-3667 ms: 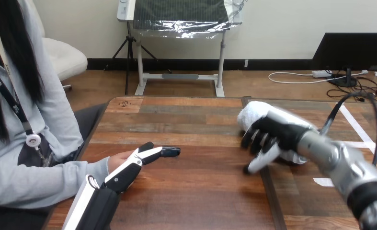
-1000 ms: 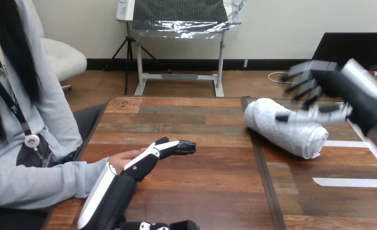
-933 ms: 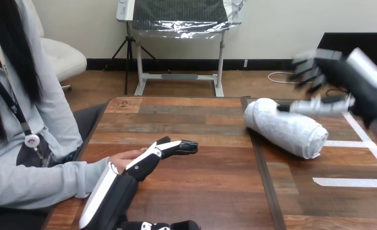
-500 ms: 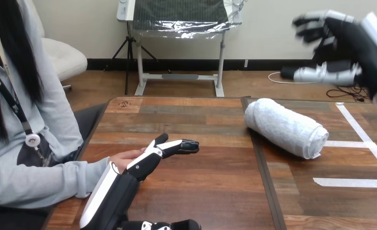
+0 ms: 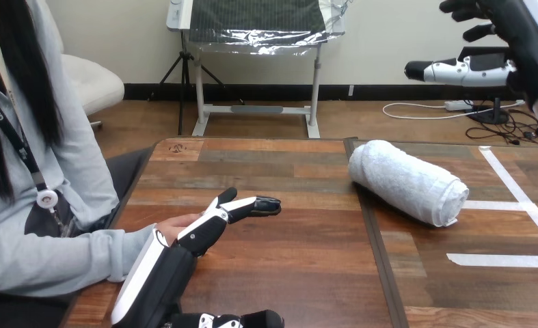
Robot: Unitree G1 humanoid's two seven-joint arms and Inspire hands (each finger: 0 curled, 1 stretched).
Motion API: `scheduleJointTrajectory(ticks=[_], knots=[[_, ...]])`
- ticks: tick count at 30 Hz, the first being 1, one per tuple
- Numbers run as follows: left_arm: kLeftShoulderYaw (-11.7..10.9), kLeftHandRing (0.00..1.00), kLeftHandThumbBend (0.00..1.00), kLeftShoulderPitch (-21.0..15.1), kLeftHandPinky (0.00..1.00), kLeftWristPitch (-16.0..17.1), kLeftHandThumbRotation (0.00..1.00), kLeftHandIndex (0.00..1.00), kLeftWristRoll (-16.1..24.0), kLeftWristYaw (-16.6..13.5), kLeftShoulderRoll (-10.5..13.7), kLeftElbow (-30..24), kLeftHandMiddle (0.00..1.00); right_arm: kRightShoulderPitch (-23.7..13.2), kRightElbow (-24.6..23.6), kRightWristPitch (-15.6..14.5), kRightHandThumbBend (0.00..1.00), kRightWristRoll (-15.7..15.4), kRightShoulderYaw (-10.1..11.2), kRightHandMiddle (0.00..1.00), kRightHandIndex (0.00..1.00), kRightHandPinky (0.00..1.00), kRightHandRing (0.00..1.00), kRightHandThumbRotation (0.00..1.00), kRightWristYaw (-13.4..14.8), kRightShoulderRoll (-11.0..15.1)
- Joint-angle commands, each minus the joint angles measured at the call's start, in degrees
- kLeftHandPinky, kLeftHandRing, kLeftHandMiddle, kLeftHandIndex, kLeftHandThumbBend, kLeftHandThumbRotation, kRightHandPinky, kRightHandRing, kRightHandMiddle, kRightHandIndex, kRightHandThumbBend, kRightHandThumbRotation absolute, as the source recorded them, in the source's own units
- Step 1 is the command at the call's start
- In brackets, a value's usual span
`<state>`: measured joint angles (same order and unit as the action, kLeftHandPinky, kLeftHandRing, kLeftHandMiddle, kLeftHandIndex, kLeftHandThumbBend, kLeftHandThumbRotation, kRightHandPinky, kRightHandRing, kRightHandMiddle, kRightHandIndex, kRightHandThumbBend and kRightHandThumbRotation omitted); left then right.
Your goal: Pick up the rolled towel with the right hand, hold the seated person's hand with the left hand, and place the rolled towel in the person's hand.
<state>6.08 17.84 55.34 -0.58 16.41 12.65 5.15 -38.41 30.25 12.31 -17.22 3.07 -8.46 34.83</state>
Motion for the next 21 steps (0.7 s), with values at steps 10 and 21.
scheduleJointTrajectory(ticks=[10,21], knots=[[0.28,0.81,0.84,-3.11,0.97,1.84,0.55,0.77,-1.22,0.11,0.0,0.48,0.79,-17.82,26.54,5.17,1.0,-6.27,-6.74,0.86,0.87,0.75,0.85,0.4,3.66,-0.76],[0.58,0.81,0.84,-2.94,0.96,1.65,0.55,0.77,-1.45,0.29,0.03,-0.04,0.78,-23.52,38.59,1.76,1.0,-10.56,-11.12,0.88,0.89,0.71,0.84,0.41,6.21,-3.61]])
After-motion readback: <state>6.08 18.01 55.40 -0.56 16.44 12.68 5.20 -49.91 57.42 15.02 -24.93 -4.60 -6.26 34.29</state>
